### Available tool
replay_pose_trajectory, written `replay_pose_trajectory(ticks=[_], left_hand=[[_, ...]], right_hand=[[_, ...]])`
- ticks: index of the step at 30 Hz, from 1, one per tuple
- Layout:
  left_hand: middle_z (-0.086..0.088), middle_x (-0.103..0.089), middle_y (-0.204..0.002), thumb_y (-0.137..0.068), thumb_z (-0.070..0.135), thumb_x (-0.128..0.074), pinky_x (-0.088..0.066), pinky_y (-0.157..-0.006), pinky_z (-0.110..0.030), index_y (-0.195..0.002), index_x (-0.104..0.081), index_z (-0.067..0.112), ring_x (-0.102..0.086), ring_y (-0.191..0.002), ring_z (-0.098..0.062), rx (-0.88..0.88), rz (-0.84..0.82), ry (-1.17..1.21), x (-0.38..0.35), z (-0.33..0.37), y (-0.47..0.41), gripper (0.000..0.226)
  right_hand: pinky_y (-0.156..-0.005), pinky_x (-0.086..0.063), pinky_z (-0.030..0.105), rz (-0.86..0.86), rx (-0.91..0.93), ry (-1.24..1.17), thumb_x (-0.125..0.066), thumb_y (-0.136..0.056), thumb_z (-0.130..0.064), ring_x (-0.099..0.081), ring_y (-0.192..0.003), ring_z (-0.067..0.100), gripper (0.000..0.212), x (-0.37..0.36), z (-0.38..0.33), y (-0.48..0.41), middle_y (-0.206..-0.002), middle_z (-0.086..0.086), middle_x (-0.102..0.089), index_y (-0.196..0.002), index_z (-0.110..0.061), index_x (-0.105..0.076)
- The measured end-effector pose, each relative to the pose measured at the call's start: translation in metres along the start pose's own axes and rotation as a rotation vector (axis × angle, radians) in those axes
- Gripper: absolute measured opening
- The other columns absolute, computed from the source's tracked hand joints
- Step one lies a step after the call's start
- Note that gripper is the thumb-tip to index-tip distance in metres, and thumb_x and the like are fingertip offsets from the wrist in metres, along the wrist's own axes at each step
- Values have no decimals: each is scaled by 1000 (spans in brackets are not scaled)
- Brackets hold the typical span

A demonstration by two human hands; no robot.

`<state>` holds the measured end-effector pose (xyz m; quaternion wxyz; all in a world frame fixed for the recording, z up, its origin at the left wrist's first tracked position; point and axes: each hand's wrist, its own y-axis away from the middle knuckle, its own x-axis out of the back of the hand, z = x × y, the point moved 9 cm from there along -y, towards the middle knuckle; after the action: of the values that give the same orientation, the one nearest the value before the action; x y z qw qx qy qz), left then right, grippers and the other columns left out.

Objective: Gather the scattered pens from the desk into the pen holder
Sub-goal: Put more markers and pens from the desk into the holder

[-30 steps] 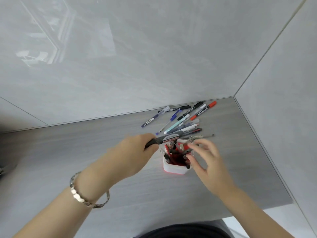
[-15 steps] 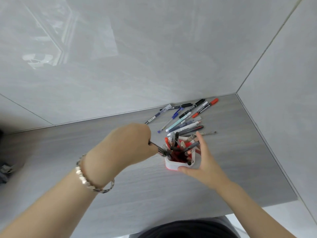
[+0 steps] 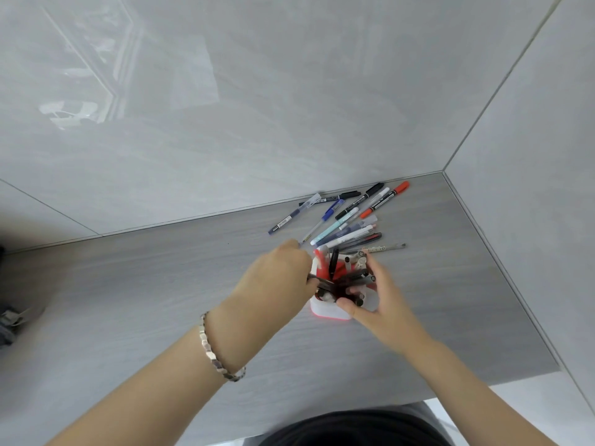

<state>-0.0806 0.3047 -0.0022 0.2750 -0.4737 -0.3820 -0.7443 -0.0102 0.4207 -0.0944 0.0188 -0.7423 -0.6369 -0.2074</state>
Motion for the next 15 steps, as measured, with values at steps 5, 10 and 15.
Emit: replay_pose_trajectory(ticks=[5,10,15], left_hand=[[-6,-54,-97,-85,20,-56,-50,-71,-39,-97,-61,8,-58,-81,-28,-77,143,98,-1,7,-2,18],[1,-59,-98,-82,25,-60,-44,-78,-25,-110,-53,17,-45,-88,-17,-117,325,462,-40,0,-6,29],[4,-33,-143,-93,24,-35,-32,-97,-32,-123,-49,18,-33,-128,-18,-236,511,250,-60,6,2,34]], right_hand=[[-108,-34,27,-1,-20,-13,-68,-79,-23,-38,-130,10,77,0,2,-1,-146,-4,-34,-141,-27,-21],[-112,-33,35,13,-22,10,-63,-83,-24,-36,-131,10,70,1,1,-1,-144,-5,-37,-140,-28,-23],[-104,-30,13,-24,-5,-12,-61,-84,-14,-33,-132,3,71,1,4,-1,-147,-9,-32,-141,-29,-20]])
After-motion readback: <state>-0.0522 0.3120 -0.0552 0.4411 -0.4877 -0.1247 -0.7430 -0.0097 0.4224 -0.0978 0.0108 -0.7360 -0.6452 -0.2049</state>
